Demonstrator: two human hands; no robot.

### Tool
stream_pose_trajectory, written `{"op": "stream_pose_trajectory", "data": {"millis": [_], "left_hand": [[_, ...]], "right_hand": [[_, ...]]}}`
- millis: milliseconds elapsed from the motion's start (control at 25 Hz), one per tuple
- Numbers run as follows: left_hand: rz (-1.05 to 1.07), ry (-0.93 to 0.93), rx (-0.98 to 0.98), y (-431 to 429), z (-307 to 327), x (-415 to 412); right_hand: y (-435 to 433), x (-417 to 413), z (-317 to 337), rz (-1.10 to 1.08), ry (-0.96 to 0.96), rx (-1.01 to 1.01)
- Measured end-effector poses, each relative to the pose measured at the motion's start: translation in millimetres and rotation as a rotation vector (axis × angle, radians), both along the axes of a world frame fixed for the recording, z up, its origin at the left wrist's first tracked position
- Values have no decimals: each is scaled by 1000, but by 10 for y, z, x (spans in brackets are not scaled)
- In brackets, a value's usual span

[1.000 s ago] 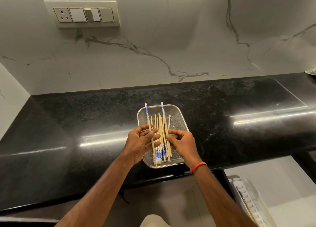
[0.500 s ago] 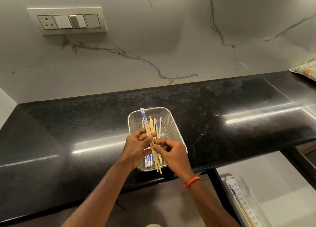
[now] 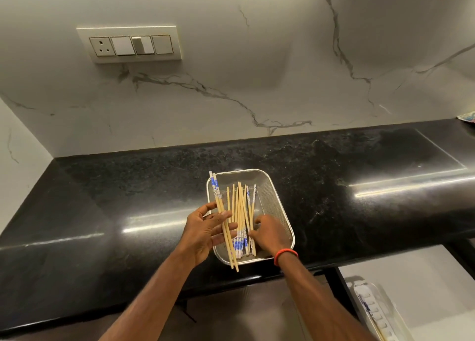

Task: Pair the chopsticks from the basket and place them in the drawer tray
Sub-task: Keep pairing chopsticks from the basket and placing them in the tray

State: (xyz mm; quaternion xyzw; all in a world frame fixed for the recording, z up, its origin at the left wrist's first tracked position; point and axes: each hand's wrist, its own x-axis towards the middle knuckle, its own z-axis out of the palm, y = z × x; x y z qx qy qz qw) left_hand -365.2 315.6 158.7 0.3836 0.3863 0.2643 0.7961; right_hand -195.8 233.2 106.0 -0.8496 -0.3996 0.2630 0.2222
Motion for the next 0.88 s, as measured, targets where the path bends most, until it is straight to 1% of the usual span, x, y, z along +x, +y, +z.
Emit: {"op": "stream_pose_trajectory", "data": {"millis": [120, 200, 240, 320, 400, 520, 600, 680, 880], "left_hand": [[17, -3, -7, 22, -2, -33], [27, -3, -11, 20, -1, -18], [27, -6, -11, 17, 1, 5], [16, -10, -12, 9, 11, 52], [3, -17, -13, 3, 34, 117], [-20, -6, -2, -20, 58, 245], [-49, 11, 11, -71, 52, 350], [-94, 26, 27, -143, 39, 463], [-177, 39, 49, -337, 60, 722]], "right_hand": [[-25, 14, 31, -25, 76, 38], [-66, 12, 113, -100, 98, 97], [-90, 21, 176, -160, 161, 164], [-167, 15, 340, -249, 387, 314], [-280, -4, 502, -249, 562, 409], [-454, -68, 659, -184, 658, 442], [-544, -115, 670, -153, 652, 434], [-619, -130, 646, -161, 605, 427], [-836, 20, 609, -134, 378, 401]]}}
